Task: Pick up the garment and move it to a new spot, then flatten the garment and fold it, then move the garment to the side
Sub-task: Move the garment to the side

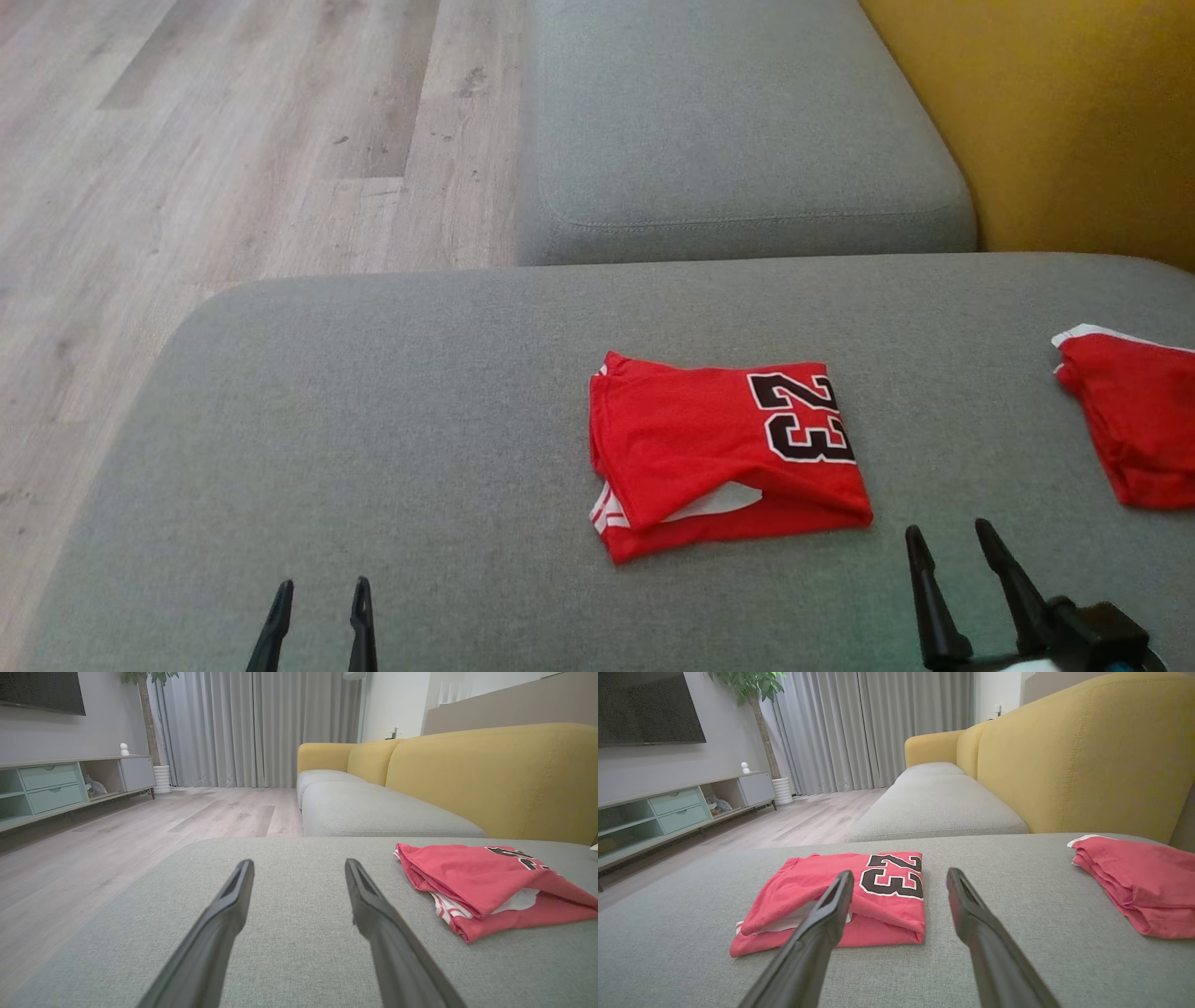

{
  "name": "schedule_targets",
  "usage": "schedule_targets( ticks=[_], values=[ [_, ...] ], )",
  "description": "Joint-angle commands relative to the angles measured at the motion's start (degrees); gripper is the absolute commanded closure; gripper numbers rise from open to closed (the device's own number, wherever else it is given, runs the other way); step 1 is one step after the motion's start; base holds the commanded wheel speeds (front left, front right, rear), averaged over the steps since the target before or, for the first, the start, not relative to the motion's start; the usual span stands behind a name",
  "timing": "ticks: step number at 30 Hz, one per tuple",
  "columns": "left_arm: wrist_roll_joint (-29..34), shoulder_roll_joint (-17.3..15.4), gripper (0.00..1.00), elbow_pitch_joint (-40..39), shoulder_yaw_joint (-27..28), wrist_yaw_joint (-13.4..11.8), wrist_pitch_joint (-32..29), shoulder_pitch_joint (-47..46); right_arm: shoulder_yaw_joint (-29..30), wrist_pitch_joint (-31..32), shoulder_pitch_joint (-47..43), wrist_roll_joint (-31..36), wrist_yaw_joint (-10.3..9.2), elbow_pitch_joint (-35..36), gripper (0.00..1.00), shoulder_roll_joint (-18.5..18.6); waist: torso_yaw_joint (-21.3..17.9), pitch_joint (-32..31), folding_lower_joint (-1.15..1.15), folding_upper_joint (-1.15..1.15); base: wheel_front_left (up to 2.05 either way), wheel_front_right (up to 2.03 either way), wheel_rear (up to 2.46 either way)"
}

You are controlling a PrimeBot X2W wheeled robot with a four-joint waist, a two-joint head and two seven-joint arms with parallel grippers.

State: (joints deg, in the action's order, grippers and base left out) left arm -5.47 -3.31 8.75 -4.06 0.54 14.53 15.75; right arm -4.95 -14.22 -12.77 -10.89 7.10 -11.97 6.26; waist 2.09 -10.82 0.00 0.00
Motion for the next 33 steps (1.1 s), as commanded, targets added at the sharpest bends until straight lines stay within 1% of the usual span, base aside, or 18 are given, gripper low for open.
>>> schedule_targets(
  ticks=[1, 15, 20, 27, 30, 33],
  values=[
    [0.6, 0.4, 0.0, -1.6, 2.0, 0.0, 0.5, -3.3, -0.9, -0.8, 1.9, 0.7, 0.39, 2.0, 0.0, 0.6, 0.0, 0.0, 0.0, 0.0, 0.0, 0.0, 0.0],
    [0.9, 0.4, 0.0, -2.6, 3.1, -0.2, 0.5, -3.4, -2.0, -0.8, 2.0, 1.3, 0.39, 1.9, 0.0, 0.1, -1.0, 1.4, 0.0, 0.0, 0.0, 0.0, 0.0],
    [0.9, 0.4, 0.0, -2.9, 3.1, 0.2, 0.5, -4.3, -0.8, -0.8, 4.1, -0.8, 0.39, -1.2, 0.0, 0.1, -1.2, 4.0, 0.0, 0.0, 0.0, 0.0, 0.0],
    [1.0, 0.4, 0.0, -4.6, 3.5, 0.6, 0.5, -6.6, -1.4, -0.8, 13.2, -2.4, 0.39, -7.1, 0.0, 2.3, -1.3, 9.6, 0.0, 0.0, 0.0, 0.0, 0.0],
    [1.5, 0.4, 0.0, -5.2, 3.7, 0.7, 0.5, -8.1, -3.5, -0.5, 19.1, -5.6, 0.39, -12.0, 0.0, 3.6, -1.1, 12.5, 0.0, 0.0, 0.0, 0.0, 0.0],
    [2.4, 0.3, 0.0, -5.8, 2.9, 1.1, 0.5, -10.5, -4.4, 2.0, 26.5, -8.9, 0.39, -16.3, 0.0, 5.3, -0.7, 15.6, 0.0, 0.0, 0.0, 0.0, 0.0]
  ],
)
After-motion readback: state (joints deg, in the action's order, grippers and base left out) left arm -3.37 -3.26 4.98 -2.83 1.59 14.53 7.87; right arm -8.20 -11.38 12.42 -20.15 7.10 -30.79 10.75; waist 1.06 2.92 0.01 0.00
